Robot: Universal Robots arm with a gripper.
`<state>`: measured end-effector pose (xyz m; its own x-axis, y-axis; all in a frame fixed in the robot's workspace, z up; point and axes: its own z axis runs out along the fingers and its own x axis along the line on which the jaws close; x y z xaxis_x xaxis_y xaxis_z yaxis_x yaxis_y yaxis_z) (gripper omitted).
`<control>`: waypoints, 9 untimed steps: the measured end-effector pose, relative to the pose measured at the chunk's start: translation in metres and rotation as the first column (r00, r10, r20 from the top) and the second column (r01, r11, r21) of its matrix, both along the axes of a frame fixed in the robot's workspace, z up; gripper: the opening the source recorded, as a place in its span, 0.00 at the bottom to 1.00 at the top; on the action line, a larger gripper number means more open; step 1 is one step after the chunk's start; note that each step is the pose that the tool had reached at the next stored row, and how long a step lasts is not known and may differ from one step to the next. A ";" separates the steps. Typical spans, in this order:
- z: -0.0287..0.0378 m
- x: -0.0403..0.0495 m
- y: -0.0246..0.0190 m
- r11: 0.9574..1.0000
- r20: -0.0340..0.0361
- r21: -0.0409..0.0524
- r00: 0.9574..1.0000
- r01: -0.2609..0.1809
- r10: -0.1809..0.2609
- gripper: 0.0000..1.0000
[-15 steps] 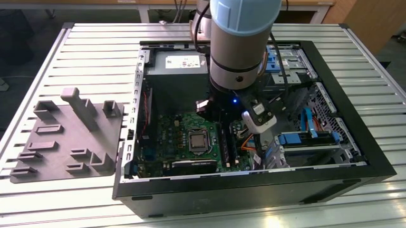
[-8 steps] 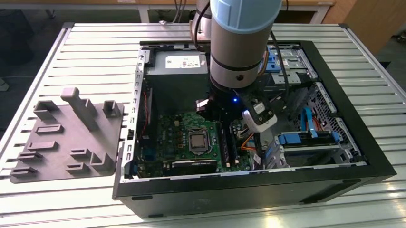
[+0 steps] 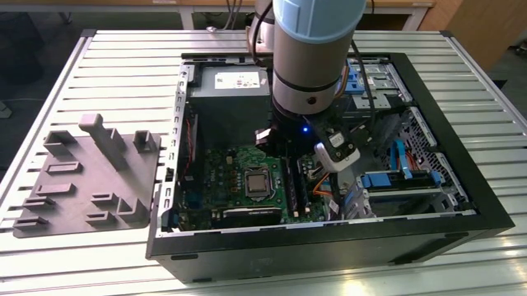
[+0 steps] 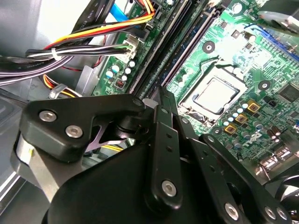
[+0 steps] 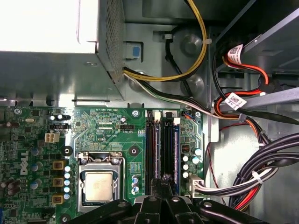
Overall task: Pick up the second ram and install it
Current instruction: 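Insert the second ram into the second slot, then press down the second ram until it locks into place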
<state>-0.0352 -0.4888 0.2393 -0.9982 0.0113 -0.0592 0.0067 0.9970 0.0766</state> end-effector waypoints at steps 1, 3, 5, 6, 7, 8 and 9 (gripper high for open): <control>0.0010 0.0000 0.0000 1.000 0.000 0.000 1.000 0.000 0.000 0.11; 0.0020 0.0000 0.0000 1.000 0.000 0.000 1.000 0.000 0.000 0.11; 0.0021 0.0001 0.0003 1.000 0.000 0.000 1.000 0.000 0.000 0.11; 0.0022 0.0001 0.0006 1.000 0.000 0.000 1.000 0.000 0.000 0.11; 0.0021 0.0000 0.0011 1.000 0.000 0.000 1.000 0.000 0.000 0.11; 0.0021 0.0000 0.0018 1.000 0.000 0.000 1.000 0.000 0.000 0.11; 0.0020 0.0000 0.0026 1.000 0.000 0.000 1.000 0.000 0.000 0.11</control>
<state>-0.0352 -0.4863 0.2413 -0.9982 0.0113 -0.0592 0.0067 0.9971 0.0764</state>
